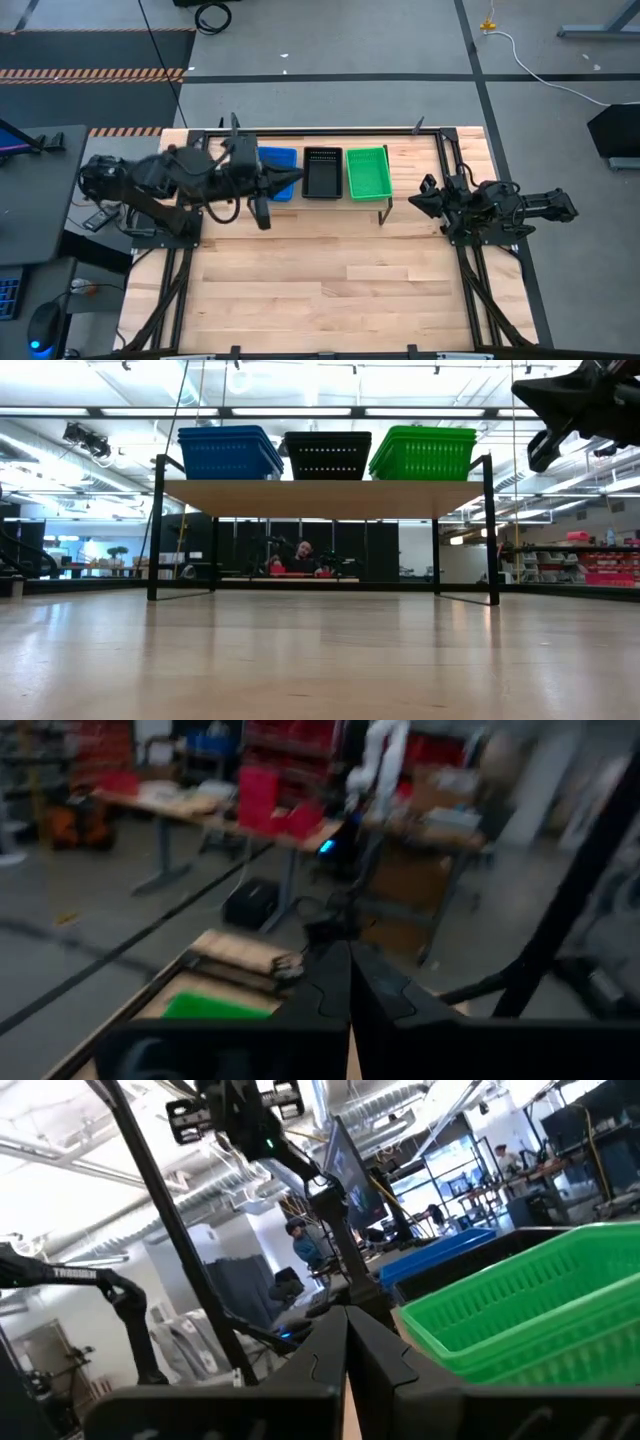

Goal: Stack baskets on shelf by color
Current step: Return to Home Position

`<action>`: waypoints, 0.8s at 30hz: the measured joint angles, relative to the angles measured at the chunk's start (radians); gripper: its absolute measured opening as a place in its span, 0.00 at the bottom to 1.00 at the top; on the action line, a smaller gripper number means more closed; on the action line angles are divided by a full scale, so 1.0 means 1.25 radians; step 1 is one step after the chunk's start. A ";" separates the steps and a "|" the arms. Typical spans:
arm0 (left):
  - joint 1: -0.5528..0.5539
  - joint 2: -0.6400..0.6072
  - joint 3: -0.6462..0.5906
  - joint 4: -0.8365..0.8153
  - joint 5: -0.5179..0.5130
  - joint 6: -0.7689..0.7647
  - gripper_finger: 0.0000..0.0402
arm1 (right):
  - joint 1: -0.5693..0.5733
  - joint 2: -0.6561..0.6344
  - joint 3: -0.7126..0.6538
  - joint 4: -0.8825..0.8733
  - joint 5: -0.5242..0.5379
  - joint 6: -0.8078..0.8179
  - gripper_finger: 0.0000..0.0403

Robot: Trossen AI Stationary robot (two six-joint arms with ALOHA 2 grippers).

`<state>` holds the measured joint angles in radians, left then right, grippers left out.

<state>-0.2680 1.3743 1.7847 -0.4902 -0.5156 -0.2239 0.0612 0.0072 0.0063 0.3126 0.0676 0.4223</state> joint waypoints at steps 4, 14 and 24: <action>0.000 -0.117 -0.273 0.278 0.020 0.005 0.00 | 0.000 0.000 0.000 0.000 0.000 -0.016 0.05; -0.053 -0.484 -0.713 0.422 -0.037 -0.054 0.00 | 0.000 0.000 0.000 0.000 -0.001 -0.018 0.05; -0.087 -0.819 -1.018 0.500 -0.019 0.063 0.00 | 0.000 0.000 0.000 0.000 -0.001 -0.018 0.05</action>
<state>-0.3771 0.3505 0.5124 0.1348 -0.5387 -0.1449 0.0612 0.0073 0.0063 0.3126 0.0658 0.4004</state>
